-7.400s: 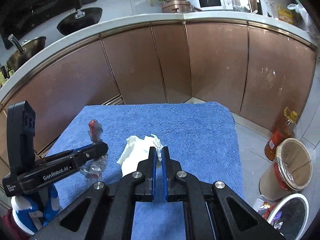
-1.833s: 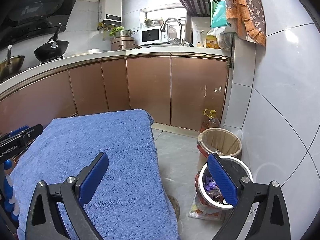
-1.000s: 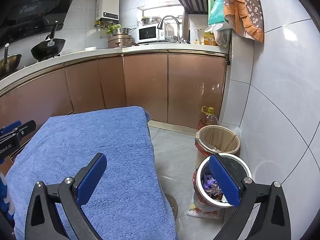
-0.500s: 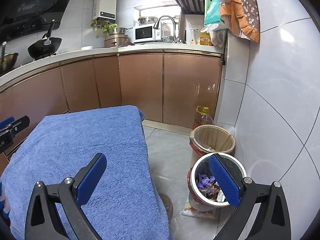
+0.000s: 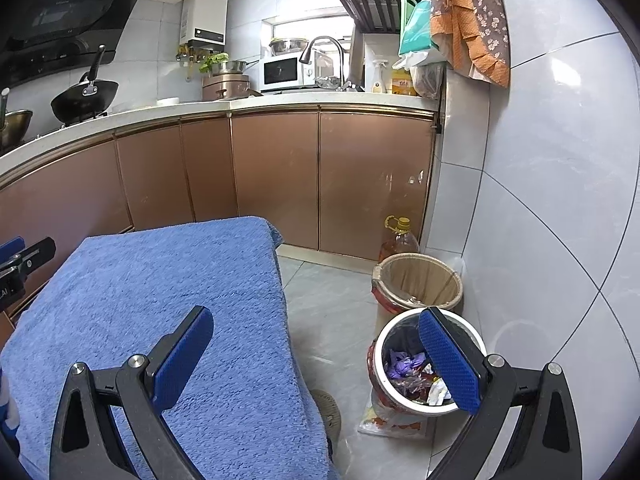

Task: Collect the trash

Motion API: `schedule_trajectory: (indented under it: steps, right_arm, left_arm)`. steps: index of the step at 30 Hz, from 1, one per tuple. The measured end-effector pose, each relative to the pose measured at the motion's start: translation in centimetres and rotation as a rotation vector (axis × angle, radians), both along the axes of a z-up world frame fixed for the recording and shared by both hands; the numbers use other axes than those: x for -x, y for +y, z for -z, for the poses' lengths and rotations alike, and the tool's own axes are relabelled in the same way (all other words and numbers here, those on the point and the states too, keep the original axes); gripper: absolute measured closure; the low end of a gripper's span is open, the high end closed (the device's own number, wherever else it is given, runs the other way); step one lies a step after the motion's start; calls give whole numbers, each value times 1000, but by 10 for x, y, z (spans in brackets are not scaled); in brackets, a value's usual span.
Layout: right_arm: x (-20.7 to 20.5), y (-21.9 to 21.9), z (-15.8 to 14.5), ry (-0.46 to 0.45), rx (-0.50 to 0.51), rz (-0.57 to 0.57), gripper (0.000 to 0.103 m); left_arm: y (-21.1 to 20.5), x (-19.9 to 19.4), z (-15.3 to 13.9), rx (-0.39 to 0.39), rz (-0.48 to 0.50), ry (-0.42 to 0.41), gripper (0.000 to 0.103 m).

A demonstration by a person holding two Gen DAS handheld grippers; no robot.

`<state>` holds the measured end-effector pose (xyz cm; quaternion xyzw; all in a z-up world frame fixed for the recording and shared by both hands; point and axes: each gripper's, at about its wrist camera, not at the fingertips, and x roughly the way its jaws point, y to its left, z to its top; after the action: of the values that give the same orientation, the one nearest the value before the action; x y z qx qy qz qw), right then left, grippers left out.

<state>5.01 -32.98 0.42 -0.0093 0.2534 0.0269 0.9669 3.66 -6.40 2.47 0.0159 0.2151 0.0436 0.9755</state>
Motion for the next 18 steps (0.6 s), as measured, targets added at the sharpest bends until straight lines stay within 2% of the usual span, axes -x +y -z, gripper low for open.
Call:
schedule_trajectory:
  steps: [18]
  right_arm:
    - [7,-8,-3,-19,2,22,0]
  left_arm:
    - [-15,10,-11,3,43,-52,28]
